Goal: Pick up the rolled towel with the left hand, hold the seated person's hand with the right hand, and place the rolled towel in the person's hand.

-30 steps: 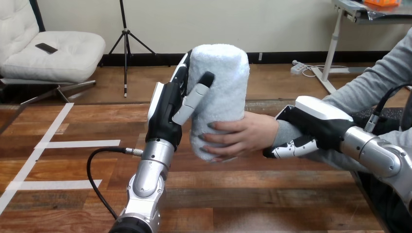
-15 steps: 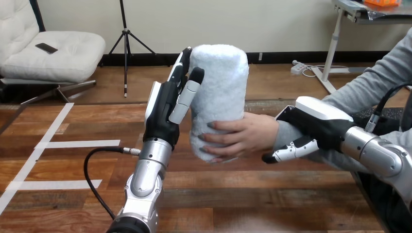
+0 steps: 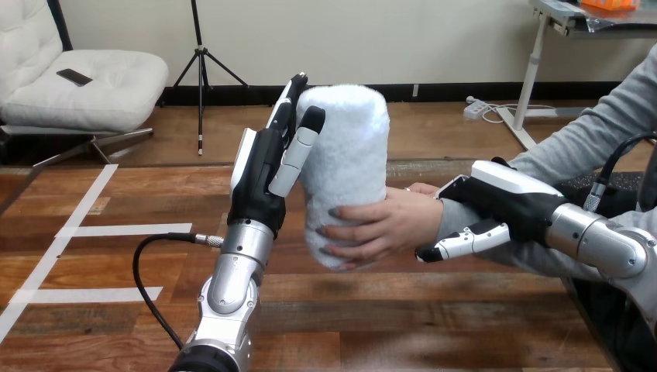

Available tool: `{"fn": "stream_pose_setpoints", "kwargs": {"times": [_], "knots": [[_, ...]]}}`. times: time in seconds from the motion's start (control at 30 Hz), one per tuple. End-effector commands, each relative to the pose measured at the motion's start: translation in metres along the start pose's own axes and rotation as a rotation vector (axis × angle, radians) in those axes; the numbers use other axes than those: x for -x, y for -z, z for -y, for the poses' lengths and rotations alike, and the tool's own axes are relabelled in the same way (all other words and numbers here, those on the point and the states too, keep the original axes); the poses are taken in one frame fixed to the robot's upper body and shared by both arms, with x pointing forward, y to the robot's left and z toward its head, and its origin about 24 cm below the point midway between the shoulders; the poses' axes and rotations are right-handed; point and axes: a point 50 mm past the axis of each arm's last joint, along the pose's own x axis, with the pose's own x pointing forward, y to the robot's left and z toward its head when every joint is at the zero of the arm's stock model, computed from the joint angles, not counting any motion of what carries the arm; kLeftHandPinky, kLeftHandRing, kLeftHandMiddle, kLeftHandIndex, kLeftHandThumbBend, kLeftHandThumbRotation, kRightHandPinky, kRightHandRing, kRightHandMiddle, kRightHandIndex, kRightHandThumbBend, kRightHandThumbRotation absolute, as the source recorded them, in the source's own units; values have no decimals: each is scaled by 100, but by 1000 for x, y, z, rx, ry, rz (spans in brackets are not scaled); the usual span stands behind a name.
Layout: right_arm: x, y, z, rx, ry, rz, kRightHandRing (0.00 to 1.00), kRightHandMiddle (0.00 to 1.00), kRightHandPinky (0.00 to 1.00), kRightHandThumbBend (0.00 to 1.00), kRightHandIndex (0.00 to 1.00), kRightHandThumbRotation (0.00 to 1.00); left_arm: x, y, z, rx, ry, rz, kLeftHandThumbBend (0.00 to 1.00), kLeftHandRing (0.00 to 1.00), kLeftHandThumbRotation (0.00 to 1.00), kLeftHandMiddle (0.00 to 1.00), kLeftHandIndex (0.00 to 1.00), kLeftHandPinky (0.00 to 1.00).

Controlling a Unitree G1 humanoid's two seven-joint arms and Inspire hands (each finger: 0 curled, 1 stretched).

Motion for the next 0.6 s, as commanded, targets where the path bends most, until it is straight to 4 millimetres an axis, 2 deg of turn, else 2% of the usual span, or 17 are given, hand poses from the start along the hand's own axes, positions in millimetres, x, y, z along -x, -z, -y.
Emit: {"fn": "stream_pose_setpoints", "kwargs": {"times": [0.0,0.33,0.57], "knots": [[-7,-17,23,14,55,66,56,60,53,100,62,68,-15,-23,-4,-29,8,114,100,97,94,96,95,98],[-5,-15,22,55,43,61,67,69,62,100,70,80,-15,-23,-6,-26,0,119,100,94,96,95,93,95],[-4,-13,22,87,38,36,71,72,64,100,73,88,-14,-24,-6,-25,-6,124,100,93,97,94,91,93]]}}
